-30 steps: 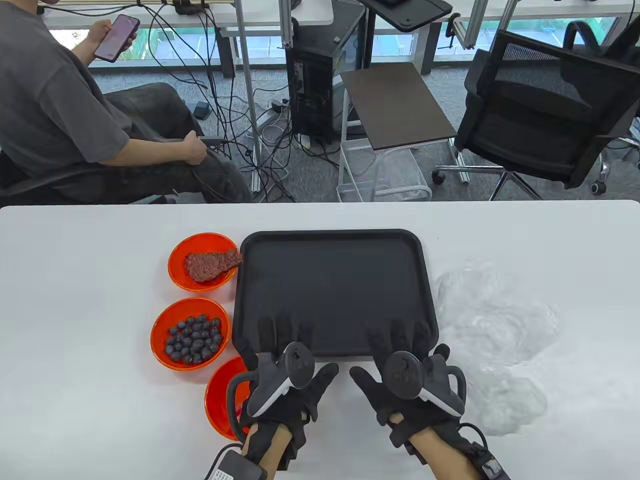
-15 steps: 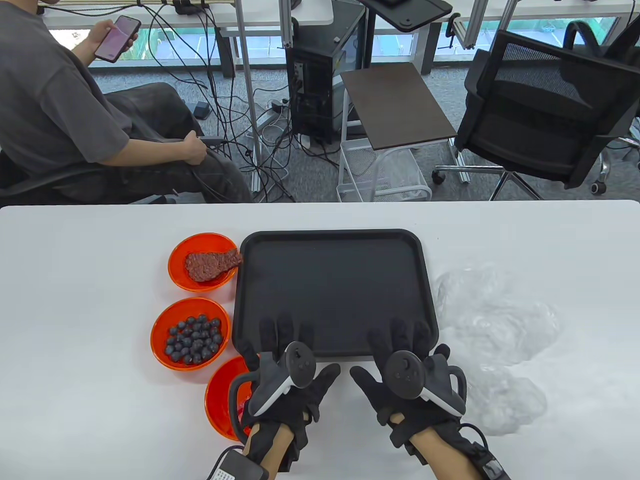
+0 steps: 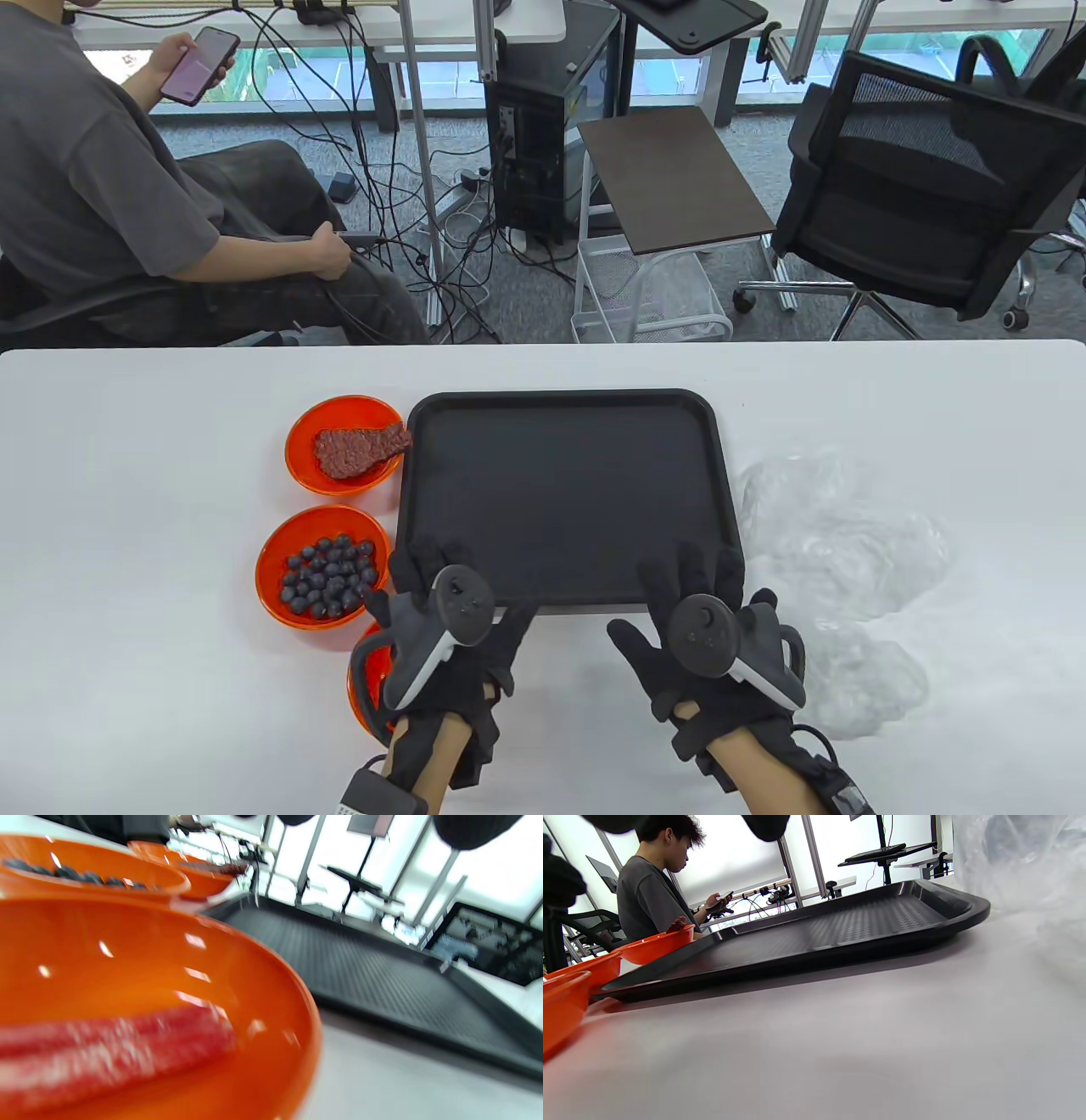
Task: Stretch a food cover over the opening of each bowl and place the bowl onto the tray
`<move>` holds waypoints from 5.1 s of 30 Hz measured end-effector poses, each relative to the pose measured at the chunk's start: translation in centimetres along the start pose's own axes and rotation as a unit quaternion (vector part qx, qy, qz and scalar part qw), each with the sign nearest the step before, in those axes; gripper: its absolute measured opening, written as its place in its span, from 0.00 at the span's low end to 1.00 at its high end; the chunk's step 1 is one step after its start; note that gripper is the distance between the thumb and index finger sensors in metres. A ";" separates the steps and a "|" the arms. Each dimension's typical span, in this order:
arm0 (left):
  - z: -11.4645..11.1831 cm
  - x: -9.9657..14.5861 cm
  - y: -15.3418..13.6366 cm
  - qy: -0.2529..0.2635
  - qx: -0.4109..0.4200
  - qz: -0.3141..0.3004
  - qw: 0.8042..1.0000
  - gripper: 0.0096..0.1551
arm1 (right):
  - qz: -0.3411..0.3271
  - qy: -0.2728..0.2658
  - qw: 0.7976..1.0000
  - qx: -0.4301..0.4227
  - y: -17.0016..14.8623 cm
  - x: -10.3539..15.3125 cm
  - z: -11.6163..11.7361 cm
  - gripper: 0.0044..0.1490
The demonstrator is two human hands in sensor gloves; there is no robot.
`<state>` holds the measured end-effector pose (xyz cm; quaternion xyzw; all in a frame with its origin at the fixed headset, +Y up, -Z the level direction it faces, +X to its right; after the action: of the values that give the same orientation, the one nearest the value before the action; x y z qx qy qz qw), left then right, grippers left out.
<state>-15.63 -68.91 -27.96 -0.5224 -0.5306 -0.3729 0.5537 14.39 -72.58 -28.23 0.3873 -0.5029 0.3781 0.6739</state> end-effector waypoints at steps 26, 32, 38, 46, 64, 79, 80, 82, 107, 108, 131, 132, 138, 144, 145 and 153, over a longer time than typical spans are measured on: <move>-3.5 1.0 -11.0 -0.054 0.092 0.173 0.979 0.36 | 0.020 0.004 1.000 -0.015 -0.8 0.3 -0.3 0.57; -4.1 0.6 -11.5 -0.062 0.152 0.175 0.971 0.29 | 0.020 0.005 1.000 -0.019 -0.9 0.4 -0.3 0.56; -3.3 0.6 -10.5 -0.056 0.156 0.144 0.976 0.29 | 0.025 -0.004 0.999 -0.025 -1.2 0.4 -0.7 0.56; -3.6 0.0 -4.1 -0.087 0.155 0.075 0.981 0.28 | 0.039 -0.023 0.999 -0.027 -2.2 0.4 -1.5 0.56; -5.9 -1.8 4.2 -0.112 0.120 0.018 0.986 0.28 | 0.055 -0.031 0.997 -0.051 -3.7 0.5 -2.3 0.56; -6.0 -1.4 3.9 -0.131 0.125 0.014 0.983 0.38 | 0.056 -0.030 0.996 -0.056 -3.8 0.7 -2.5 0.56; -5.4 -1.3 3.9 -0.119 0.122 0.008 0.985 0.40 | 0.055 -0.035 0.996 -0.060 -3.9 0.8 -2.8 0.56; -3.8 -1.0 4.1 -0.076 0.111 -0.032 0.990 0.45 | 0.057 -0.049 0.995 -0.067 -4.2 1.1 -3.5 0.55; -5.3 -2.7 1.2 -0.097 -0.046 -0.056 0.993 0.55 | 0.139 -0.047 0.989 -0.001 -13.4 5.9 -6.0 0.50; -5.2 -2.6 1.2 -0.097 -0.046 -0.056 0.993 0.55 | 0.139 -0.043 0.989 0.011 -13.6 5.8 -5.4 0.50; -4.4 -2.6 0.3 -0.093 -0.073 -0.035 0.992 0.56 | 0.002 -0.188 0.980 0.068 -6.0 5.2 -8.8 0.25; -4.3 -2.5 0.3 -0.093 -0.071 -0.037 0.992 0.56 | -0.004 -0.194 0.979 0.067 -5.5 5.1 -9.0 0.25; -3.1 -1.7 0.8 -0.071 -0.056 -0.054 0.994 0.56 | -0.083 -0.225 0.969 0.056 0.2 3.7 -8.8 0.25; -1.4 -0.9 1.6 -0.025 0.100 -0.142 0.984 0.55 | -0.162 -0.230 0.959 0.042 5.9 2.2 -6.7 0.24; -1.3 -0.8 1.6 -0.021 0.134 -0.149 0.979 0.55 | -0.168 -0.232 0.957 0.043 6.3 2.1 -6.6 0.24; -1.6 -0.8 2.3 -0.079 0.336 -0.213 0.914 0.55 | -0.246 -0.250 0.936 0.037 10.1 2.5 -4.3 0.24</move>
<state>-13.21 -70.14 -29.04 -0.2079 -0.7655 -0.2392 0.5600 7.46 -64.20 -25.21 0.6059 -0.5291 0.1098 0.5839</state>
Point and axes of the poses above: the tracker on the back of each hand, its own y axis roughly to the thumb side, its own x axis roughly from the fingertips to the wrist, z = x × y, the point moved 3 cm from there along -x, roughly from the wrist to the fingertips, and after that the axes turned 7 degrees about -x, right-handed, at the moved point
